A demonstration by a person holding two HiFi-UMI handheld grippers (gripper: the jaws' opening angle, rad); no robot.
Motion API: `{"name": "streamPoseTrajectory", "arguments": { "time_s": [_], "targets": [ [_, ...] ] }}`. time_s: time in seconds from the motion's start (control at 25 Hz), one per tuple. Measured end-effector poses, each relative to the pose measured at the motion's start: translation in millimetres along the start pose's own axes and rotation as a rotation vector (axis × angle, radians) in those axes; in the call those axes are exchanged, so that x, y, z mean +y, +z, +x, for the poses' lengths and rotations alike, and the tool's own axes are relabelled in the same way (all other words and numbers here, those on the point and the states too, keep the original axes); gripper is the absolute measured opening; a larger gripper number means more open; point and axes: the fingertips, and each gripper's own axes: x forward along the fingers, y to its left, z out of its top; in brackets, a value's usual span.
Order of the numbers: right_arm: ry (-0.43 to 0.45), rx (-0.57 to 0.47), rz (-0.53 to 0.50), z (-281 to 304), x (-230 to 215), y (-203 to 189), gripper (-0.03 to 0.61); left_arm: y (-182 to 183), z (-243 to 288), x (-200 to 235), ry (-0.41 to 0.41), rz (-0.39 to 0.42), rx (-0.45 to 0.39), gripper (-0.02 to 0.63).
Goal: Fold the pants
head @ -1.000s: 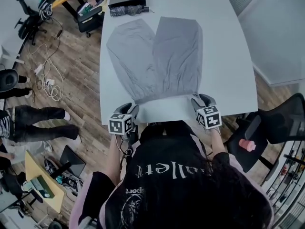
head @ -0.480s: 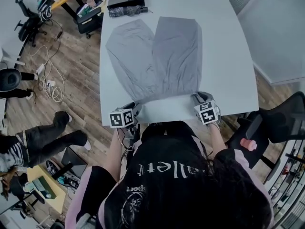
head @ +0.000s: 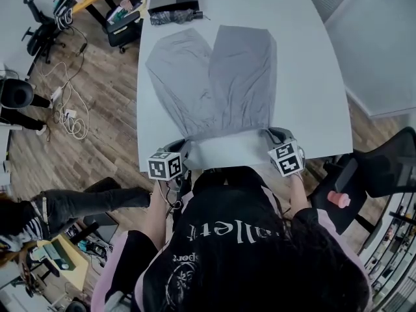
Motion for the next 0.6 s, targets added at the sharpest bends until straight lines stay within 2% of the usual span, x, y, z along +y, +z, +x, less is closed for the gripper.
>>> {"name": "streamPoseTrajectory", "arguments": {
  "time_s": [0.12,0.28,0.44,0.6],
  "targets": [
    [0.042,-0.048,-0.030,-17.1,6.7,19.7,0.044,12.0,-15.4,-9.5,-0.009,0.089,-0.016,0.049],
    [0.065,-0.102,-0.046,-43.7,5.9,43.0,0.043,38.0,-42.5,-21.4,-0.044,0.112,-0.104,0.048],
    [0.091,-0.139,-0.045,-74.8,0.0,64.3,0.040,66.0,-73.5,-37.1,-0.117,0.138,-0.188,0.048],
    [0.109,-0.165,-0.072,-106.1,-6.5,85.7,0.040,95.0,-104.1,-56.7,-0.183,0.220,-0.241,0.046]
  ]
}}
